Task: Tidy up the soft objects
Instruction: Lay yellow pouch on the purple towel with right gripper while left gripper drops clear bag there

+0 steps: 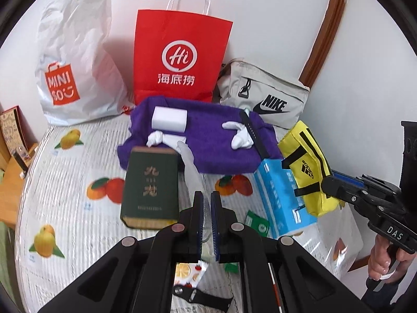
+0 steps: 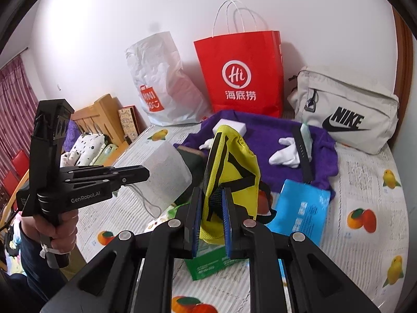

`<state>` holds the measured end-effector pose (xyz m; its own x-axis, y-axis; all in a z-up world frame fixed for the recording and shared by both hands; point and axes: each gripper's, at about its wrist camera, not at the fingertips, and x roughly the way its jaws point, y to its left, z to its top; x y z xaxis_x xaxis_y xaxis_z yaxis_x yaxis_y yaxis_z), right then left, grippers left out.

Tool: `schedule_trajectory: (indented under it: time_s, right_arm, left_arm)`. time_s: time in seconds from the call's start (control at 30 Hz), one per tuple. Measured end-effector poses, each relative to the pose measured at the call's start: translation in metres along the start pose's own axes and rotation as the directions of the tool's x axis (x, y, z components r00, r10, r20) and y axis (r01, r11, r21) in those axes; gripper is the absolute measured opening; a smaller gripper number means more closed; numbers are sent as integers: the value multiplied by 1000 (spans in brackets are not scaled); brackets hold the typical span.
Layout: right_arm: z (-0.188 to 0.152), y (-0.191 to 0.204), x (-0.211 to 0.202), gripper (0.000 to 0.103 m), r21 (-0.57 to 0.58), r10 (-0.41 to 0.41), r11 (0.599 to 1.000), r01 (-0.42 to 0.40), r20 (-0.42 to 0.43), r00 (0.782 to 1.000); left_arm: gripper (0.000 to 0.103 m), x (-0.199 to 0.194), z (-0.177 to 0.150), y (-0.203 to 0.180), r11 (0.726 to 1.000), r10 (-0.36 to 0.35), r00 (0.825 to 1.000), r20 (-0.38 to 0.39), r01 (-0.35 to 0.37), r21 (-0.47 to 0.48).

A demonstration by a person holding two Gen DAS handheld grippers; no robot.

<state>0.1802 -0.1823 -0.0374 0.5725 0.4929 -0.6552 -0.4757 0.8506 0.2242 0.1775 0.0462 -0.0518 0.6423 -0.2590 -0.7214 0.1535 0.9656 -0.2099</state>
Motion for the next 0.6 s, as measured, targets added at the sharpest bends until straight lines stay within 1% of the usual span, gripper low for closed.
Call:
schedule_trajectory:
  time_s: [0.23,0.4,0.6]
  right_arm:
    - [21,-18,10,15,1,-35,999,35,-2,999]
    - [35,-38,23,15,7,-91,996,91,-13,996]
    - [49,-62,45,15,7,-138,990,138,-31,990]
  left_arm:
    - [6,12,25,2,1000,1,1000,0,-1,7]
    - [6,21,45,3,1000,6,1000,1,-6,14]
    - [6,39,65,7,1000,7,1000,-4,-7,12]
